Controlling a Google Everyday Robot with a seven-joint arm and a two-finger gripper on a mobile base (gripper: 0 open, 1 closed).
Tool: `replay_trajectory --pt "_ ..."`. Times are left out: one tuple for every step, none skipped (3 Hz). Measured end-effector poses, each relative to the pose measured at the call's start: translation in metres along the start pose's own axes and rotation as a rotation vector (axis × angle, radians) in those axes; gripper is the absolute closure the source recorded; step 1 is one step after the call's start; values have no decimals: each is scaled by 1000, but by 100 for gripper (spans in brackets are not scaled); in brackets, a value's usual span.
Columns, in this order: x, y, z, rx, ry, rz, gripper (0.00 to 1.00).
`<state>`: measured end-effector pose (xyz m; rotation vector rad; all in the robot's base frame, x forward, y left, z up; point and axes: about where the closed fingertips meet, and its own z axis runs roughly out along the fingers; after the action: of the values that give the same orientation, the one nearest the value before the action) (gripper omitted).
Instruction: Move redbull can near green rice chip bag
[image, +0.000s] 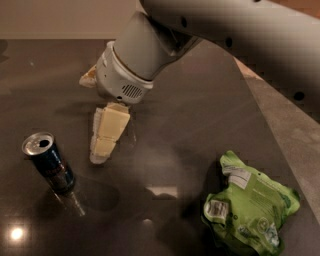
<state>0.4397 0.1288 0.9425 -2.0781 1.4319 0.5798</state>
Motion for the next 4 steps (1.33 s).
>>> replay_trajectory --pt "-17 11 31 -69 -19 -27 0" --pt "-17 11 31 -69 -19 -27 0" --pt "-25 14 52 -108 -43 -39 0" --pt "-33 13 73 -136 -75 -54 0"
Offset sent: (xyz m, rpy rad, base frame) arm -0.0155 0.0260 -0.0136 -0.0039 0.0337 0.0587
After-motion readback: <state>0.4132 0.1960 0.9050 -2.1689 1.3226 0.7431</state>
